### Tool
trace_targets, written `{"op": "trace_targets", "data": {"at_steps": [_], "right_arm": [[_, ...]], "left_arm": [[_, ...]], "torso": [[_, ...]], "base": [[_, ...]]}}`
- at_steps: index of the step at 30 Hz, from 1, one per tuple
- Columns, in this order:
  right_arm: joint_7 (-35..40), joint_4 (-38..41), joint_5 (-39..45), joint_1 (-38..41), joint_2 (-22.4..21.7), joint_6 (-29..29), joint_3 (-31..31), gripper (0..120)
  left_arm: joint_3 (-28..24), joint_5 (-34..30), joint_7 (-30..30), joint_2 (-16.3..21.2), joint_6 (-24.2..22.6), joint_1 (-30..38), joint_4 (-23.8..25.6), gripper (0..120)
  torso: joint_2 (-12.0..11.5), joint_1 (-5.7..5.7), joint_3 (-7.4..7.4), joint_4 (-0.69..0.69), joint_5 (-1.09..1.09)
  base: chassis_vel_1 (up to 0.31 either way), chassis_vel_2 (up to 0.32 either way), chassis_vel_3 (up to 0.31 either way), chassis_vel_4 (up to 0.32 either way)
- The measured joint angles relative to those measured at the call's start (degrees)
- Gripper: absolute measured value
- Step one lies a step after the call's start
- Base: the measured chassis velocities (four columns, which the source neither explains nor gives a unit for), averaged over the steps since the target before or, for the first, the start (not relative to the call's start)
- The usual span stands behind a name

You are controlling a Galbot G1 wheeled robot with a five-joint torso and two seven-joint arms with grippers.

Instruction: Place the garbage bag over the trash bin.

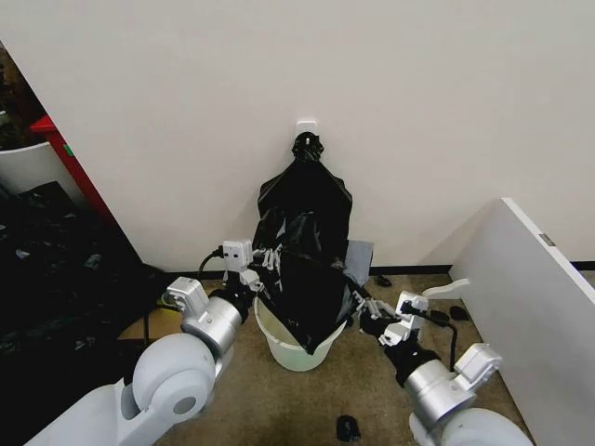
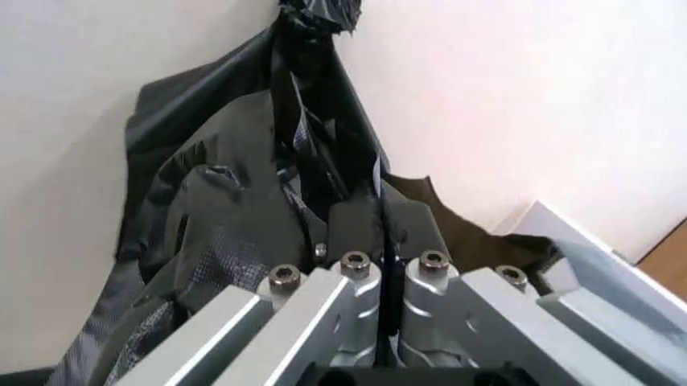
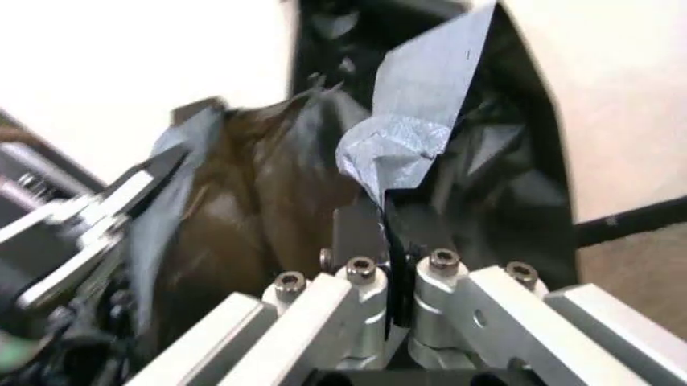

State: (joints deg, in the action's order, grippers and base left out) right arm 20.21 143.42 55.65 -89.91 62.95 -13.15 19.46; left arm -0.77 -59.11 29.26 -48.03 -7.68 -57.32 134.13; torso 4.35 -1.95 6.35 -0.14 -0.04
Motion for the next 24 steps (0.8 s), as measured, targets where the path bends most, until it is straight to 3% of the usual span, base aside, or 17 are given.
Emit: {"op": "trace_targets", "data": {"at_steps": [10,13,17,24], "right_arm": [[2.4,0.0,3.1,1.7,0.7,-1.1,0.7,0],[4.0,-0.3,4.1,3.3,0.9,-1.7,0.3,0],[6.0,-0.4,5.5,3.5,0.8,-3.0,0.4,0],[5.7,-5.3,4.4,3.5,3.1,-2.7,-1.6,0]], "left_arm": [[-1.3,-3.9,2.3,-3.7,-0.9,1.0,-3.1,0],[-2.6,-6.5,5.3,-8.3,-1.3,1.5,-7.2,0],[-4.3,-7.4,7.2,-11.6,-1.5,1.4,-9.6,0],[-4.9,-5.1,6.6,-11.4,-0.8,1.1,-13.2,0]], "torso": [[0.0,-0.01,0.00,0.00,0.01],[0.0,-0.01,0.00,0.00,0.00],[0.0,0.00,0.00,-0.01,0.01],[0.0,-0.01,0.00,-0.01,0.02]], "base": [[0.000,0.000,0.000,0.000],[0.000,0.000,0.000,0.000],[0.000,0.000,0.000,0.000],[0.000,0.000,0.000,0.000]]}}
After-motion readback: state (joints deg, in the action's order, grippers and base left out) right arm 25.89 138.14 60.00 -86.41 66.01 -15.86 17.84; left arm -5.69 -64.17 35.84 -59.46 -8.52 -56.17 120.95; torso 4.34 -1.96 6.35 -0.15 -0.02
